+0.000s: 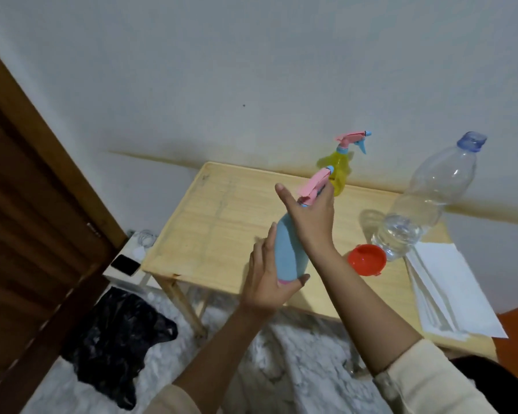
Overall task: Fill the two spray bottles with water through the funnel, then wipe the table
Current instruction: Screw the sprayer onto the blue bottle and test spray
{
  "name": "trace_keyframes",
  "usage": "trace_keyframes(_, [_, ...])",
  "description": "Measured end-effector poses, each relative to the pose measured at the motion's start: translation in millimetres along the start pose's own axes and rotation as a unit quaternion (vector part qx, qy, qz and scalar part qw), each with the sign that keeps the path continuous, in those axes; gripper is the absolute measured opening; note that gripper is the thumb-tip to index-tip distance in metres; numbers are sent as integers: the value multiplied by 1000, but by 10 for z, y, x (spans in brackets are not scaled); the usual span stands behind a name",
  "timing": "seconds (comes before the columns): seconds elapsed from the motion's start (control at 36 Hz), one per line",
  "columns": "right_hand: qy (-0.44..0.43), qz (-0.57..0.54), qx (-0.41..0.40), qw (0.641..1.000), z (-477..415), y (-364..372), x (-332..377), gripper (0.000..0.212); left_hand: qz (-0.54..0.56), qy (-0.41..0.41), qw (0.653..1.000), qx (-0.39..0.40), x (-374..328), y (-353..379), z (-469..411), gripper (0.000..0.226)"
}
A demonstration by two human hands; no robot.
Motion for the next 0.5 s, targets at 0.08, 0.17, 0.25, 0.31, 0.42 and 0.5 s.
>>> trace_keyframes(0.08, [13, -9, 1, 1000, -23, 120, 7, 32, -6, 8, 1000, 1, 115, -89, 52, 105])
trace_keyframes(0.17, [12, -12, -5, 1000, -13, 221, -38, 20, 15, 18, 998, 58, 246, -246, 74, 88])
trace_keyframes(0.25, [17, -3, 4, 1000, 12, 300, -59, 19, 67, -9, 991, 113, 356, -459, 41, 64])
trace_keyframes(0.31, [30, 5, 14, 999, 33, 360, -70, 11, 82, -40, 987, 130, 411, -624, 10, 50])
trace_keyframes(0.42, [11, 32, 47, 998, 129, 514, -76, 19, -9, -75, 987, 139, 552, -949, -121, 40])
trace_keyframes(0.5, [14, 45, 73, 996, 251, 630, -78, 27, -100, -149, 967, 180, 674, -1133, -295, 45])
Point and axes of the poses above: each hand's wrist, its own z-axis away from the middle knuckle, its own y-axis out of the palm, x = y × z, the point moved 1 cm from there along -z, towards the middle knuckle, and after that the axes turned 9 degrees about -y, right-handed, at the moved point
